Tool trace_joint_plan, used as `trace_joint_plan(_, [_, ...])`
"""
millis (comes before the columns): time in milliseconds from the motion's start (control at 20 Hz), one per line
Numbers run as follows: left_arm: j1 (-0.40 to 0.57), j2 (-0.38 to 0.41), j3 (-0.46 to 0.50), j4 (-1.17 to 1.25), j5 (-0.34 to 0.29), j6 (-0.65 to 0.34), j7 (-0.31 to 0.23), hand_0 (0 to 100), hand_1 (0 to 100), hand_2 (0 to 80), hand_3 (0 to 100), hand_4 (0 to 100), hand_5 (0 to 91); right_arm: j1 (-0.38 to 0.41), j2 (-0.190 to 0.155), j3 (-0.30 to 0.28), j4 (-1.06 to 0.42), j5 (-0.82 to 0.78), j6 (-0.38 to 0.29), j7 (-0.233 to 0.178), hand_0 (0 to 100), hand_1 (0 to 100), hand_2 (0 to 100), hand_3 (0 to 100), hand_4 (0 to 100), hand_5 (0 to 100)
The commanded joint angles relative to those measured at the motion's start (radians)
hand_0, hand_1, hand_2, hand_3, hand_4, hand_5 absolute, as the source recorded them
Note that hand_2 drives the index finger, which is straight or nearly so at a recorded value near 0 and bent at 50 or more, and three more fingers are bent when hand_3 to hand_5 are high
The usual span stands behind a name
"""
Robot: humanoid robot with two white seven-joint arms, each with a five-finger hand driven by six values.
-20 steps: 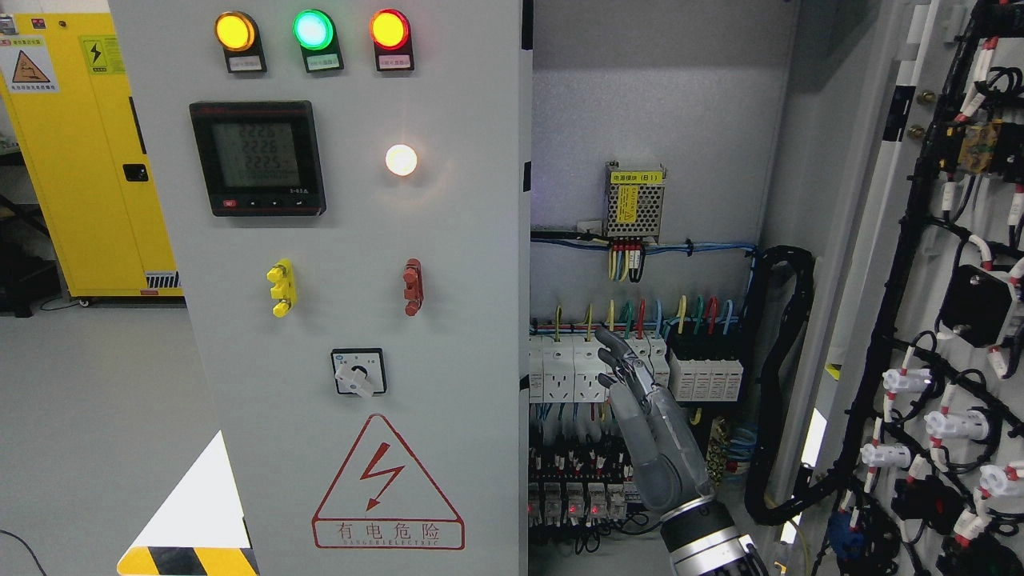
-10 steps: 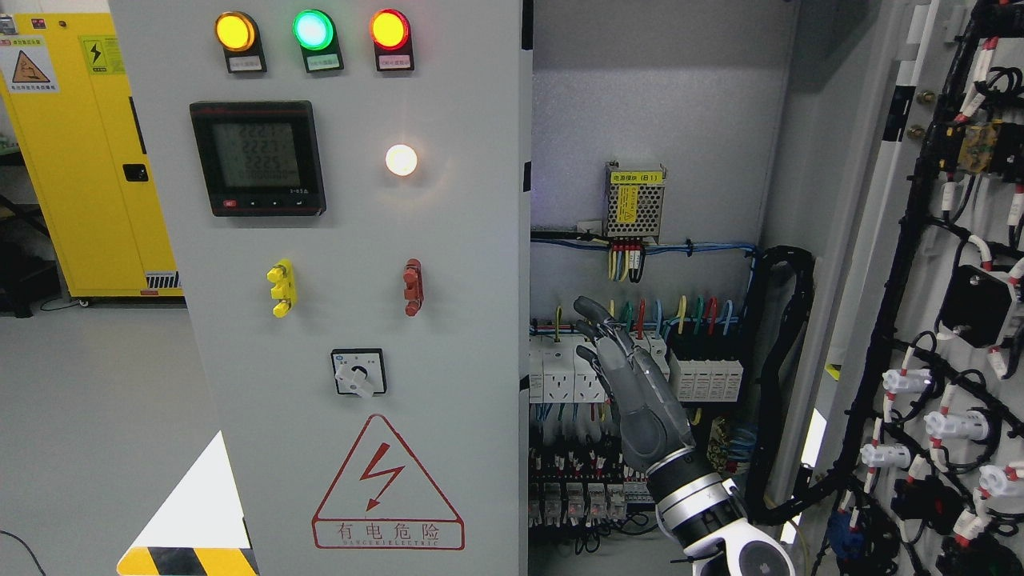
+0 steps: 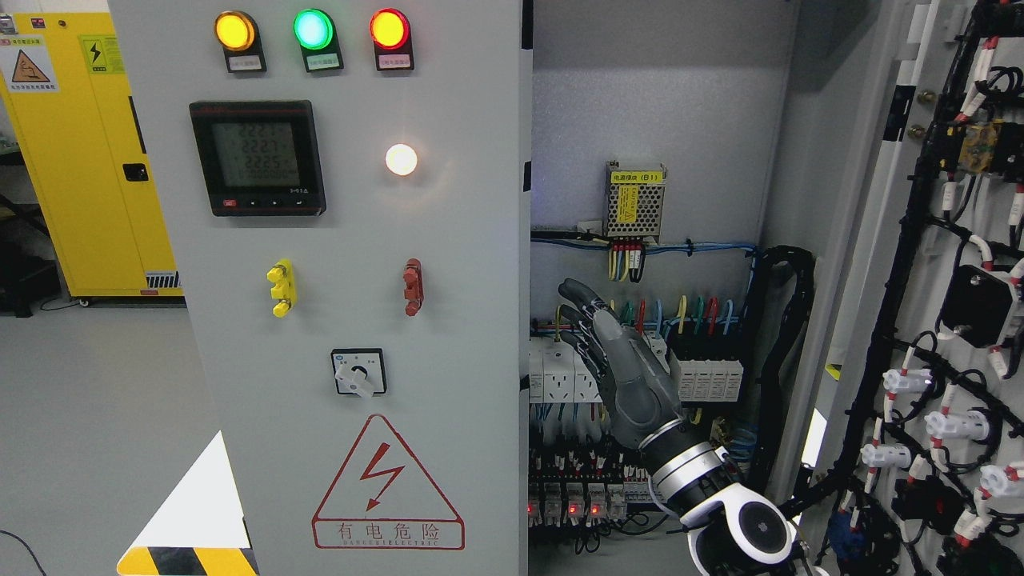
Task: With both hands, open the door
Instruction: 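Raise the right hand into the cabinet toward the lamp door's inner edge, then hook the right hand fingers behind the lamp door's inner edge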
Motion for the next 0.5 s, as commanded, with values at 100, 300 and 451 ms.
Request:
trace_joint_plan(100, [-0.004, 0.001, 0.000, -0.034, 0.001, -0.001, -0.011, 0, 0, 0.0, 0, 0, 0.0, -0.043, 0.012, -0.008, 0.063, -0.084, 0.011, 0.032, 21, 14, 0, 0, 0, 0])
trace_joint_plan(300, [-0.002, 0.001, 0.000, -0.034, 0.001, -0.003, -0.011, 0, 0, 0.0, 0, 0, 0.0, -0.060, 0.012, -0.017, 0.092, -0.091, 0.045, 0.079, 21, 14, 0, 0, 0, 0])
trace_joint_plan(451, [-0.002, 0.001, 0.000, -0.034, 0.001, -0.001, -0.011, 0, 0, 0.0, 0, 0, 0.0, -0.066, 0.012, -0.009, 0.096, -0.103, 0.046, 0.082, 21, 14, 0, 0, 0, 0])
